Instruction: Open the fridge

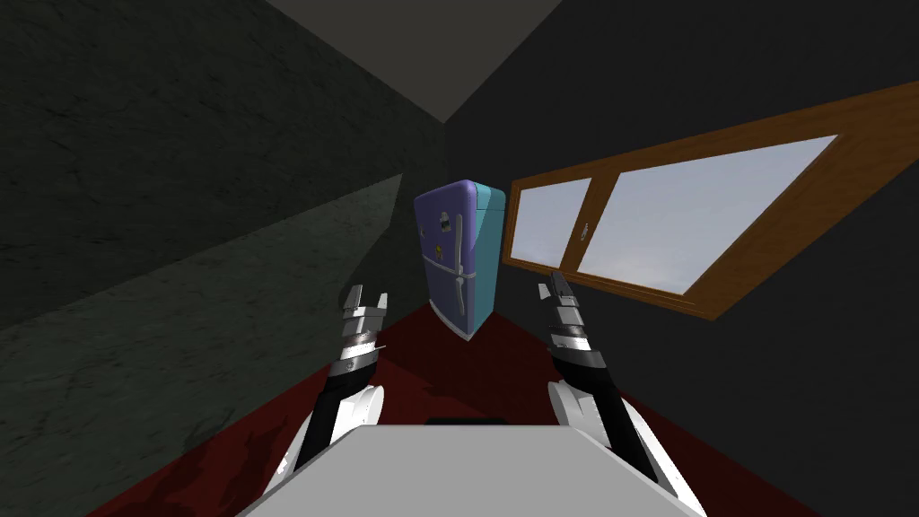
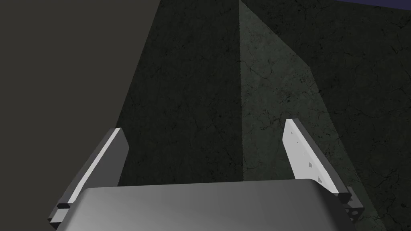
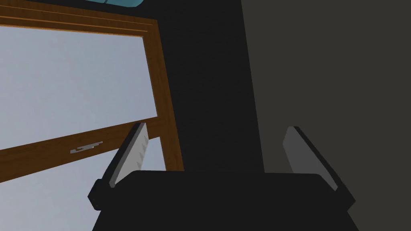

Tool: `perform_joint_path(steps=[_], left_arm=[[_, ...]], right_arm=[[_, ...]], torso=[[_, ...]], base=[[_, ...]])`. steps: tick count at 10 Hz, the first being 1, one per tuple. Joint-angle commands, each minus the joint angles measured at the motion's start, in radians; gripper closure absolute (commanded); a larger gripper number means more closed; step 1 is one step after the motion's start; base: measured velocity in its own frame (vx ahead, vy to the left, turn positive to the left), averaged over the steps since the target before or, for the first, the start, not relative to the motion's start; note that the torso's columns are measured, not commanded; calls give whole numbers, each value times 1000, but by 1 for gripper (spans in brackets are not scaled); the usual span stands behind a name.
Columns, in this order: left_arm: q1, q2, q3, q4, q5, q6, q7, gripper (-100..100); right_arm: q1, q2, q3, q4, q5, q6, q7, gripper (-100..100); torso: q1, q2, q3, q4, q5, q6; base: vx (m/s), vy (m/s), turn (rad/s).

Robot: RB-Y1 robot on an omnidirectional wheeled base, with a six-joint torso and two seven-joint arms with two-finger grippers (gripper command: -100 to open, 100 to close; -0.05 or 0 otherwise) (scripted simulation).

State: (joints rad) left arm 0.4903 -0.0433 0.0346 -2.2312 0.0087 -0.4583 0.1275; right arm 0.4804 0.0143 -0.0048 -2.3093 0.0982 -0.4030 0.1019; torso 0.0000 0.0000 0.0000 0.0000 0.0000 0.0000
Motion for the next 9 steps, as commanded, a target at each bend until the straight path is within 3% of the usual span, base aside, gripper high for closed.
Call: perform_joint_path(steps=[1, 9], left_arm=[[0, 0, 0, 0, 0, 0, 0, 0], [0, 0, 0, 0, 0, 0, 0, 0]], right_arm=[[0, 0, 0, 0, 0, 0, 0, 0], [0, 0, 0, 0, 0, 0, 0, 0]], torso=[[0, 40, -82, 41, 0, 0], [0, 618, -1234, 617, 0, 0]], base=[[0, 0, 0], [0, 0, 0]])
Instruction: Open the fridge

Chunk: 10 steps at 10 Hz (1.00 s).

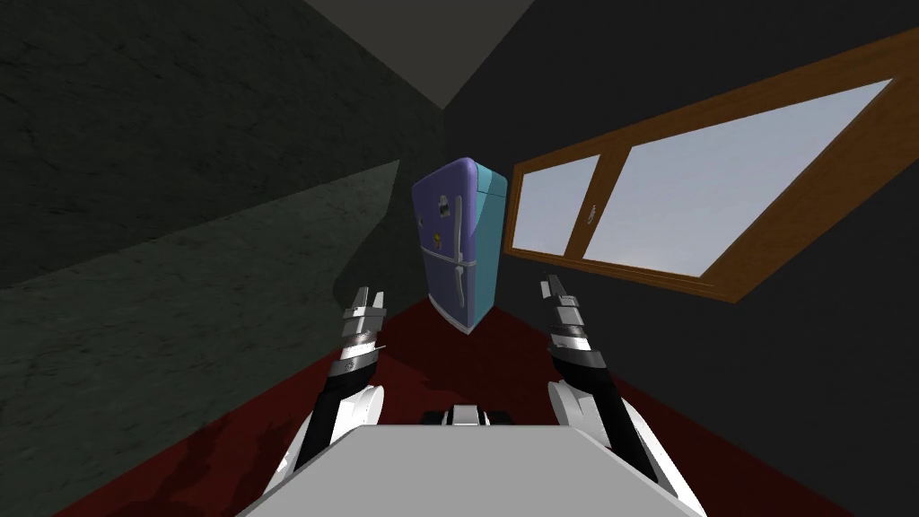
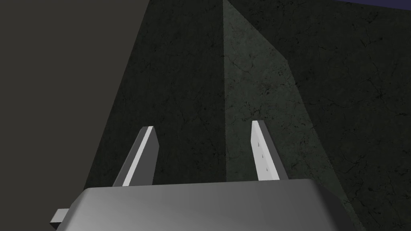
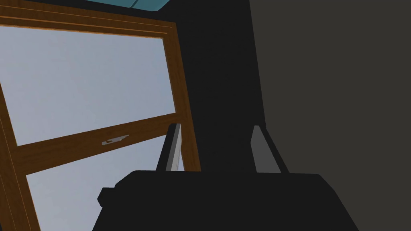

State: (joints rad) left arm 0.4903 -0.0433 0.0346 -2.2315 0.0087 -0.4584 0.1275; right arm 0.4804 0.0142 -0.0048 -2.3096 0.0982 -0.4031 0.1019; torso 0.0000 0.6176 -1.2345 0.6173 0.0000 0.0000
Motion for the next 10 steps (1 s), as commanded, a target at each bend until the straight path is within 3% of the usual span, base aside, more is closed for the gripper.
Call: perform_joint_path(steps=[1, 2, 5, 10], left_arm=[[1, 46, 3, -2, 6, 9, 2, -100], [2, 76, 7, -5, 11, 17, 5, -100], [5, 149, 22, -16, 38, 58, 16, -100], [14, 205, 60, -44, 102, 156, 42, -100]], right_arm=[[0, 0, 0, 0, 0, 0, 0, 0], [0, 0, 0, 0, 0, 0, 0, 0], [0, 0, 0, 0, 0, 0, 0, 0], [1, 0, 0, 0, 0, 0, 0, 0]], torso=[[0, 74, -148, 74, 0, 0], [-1, 107, -217, 107, 0, 0], [-3, 117, -243, 119, -1, 0], [-1, 119, -243, 120, 0, 0]], base=[[26, -18, 23], [64, -38, 35], [109, -84, 48], [167, -121, 74]])
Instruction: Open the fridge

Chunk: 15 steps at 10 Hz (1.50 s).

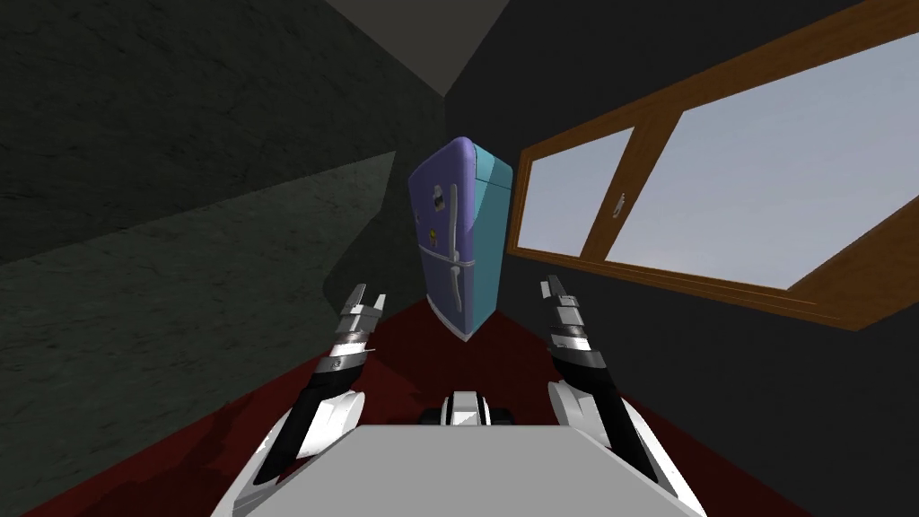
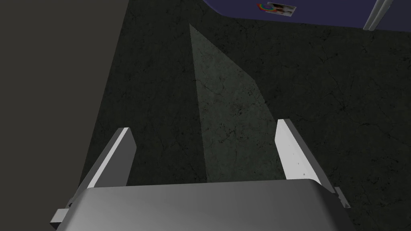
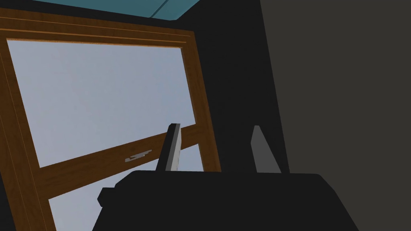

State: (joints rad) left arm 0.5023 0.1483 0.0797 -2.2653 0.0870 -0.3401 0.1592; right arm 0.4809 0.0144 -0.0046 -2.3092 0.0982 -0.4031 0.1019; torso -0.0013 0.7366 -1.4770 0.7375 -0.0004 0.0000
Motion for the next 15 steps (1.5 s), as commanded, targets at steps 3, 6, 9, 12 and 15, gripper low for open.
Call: perform_joint_path(steps=[3, 6, 9, 12, 15], left_arm=[[7, 26, 40, -27, 66, 103, 28, -100], [12, 28, 63, -43, 106, 165, 44, -100], [17, 21, 85, -57, 143, 222, 60, -100], [21, 5, 106, -70, 178, 277, 74, -100], [25, -10, 128, -82, 215, 335, 89, -100]], right_arm=[[0, 0, 0, 0, 0, 0, 0, 0], [0, 0, 0, 0, 0, 0, 0, 0], [0, 0, 0, 0, 0, 0, 0, 0], [0, 0, 0, 0, 0, 0, 0, 0], [0, 0, 0, 0, 0, 0, 0, 0]], torso=[[2, 2, 2, 1, 0, 0], [1, 1, 1, 0, 0, 0], [2, 1, 1, 1, 1, 0], [-1, 2, 1, 0, 0, 0], [3, 2, 2, 1, 1, 0]], base=[[176, -149, 84], [175, -138, 79], [154, -122, 73], [149, -156, 71], [134, -143, 67]])
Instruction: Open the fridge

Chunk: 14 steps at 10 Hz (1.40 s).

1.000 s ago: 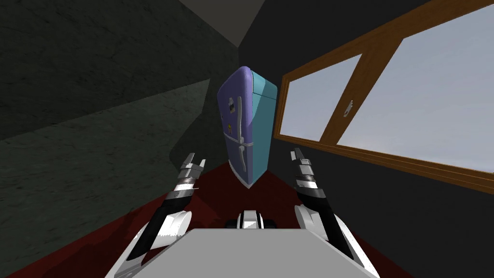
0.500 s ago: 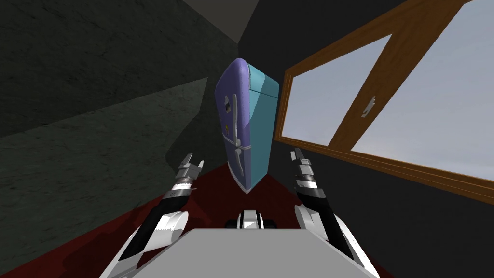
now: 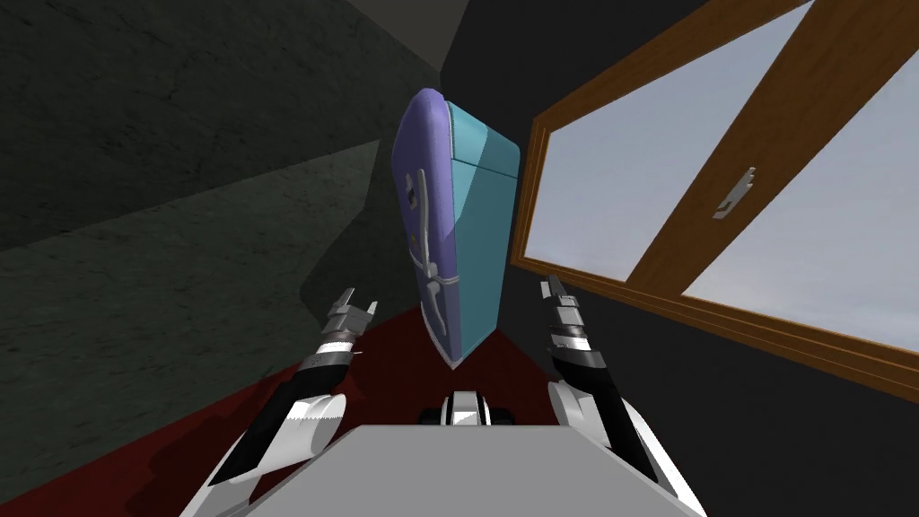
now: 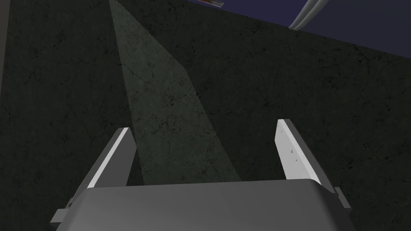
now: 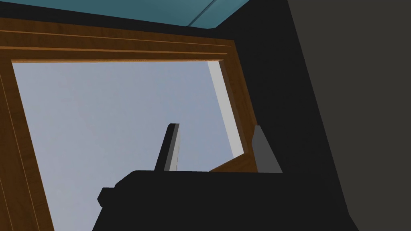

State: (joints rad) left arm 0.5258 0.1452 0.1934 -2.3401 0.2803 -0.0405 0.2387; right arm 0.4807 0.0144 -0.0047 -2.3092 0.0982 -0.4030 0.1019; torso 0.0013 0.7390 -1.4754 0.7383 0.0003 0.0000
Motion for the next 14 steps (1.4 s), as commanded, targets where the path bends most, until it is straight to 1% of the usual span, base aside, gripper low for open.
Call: perform_joint_path(steps=[1, 4, 5, 11, 13, 14], left_arm=[[3, -12, 22, -11, 35, 56, 15, -100], [8, -21, 46, -24, 76, 121, 32, -100], [9, -22, 55, -28, 91, 144, 38, -100], [18, -26, 105, -52, 176, 278, 73, -100], [20, -33, 118, -59, 199, 314, 82, -100], [22, -46, 128, -63, 216, 341, 89, -100]], right_arm=[[0, 0, 0, 0, 0, 0, 0, 0], [0, 0, 0, 0, 0, 0, 0, 0], [0, 0, 0, 0, 0, 0, 0, 0], [0, 0, 0, 0, 0, 0, 0, 0], [0, 0, 0, 0, 0, 0, 0, 0], [0, 0, 0, 0, 0, 0, 0, 0]], torso=[[0, -2, -1, -1, 0, 0], [-4, -1, -1, 0, -1, 0], [-2, -1, -1, 0, -1, 0], [-2, -1, -1, 0, -1, 0], [0, 0, 0, 0, 0, 0], [0, 0, 0, 0, 0, 0]], base=[[170, -128, 76], [156, -166, 76], [197, -174, 107], [156, -176, 80], [118, -156, 75], [138, -164, 89]])
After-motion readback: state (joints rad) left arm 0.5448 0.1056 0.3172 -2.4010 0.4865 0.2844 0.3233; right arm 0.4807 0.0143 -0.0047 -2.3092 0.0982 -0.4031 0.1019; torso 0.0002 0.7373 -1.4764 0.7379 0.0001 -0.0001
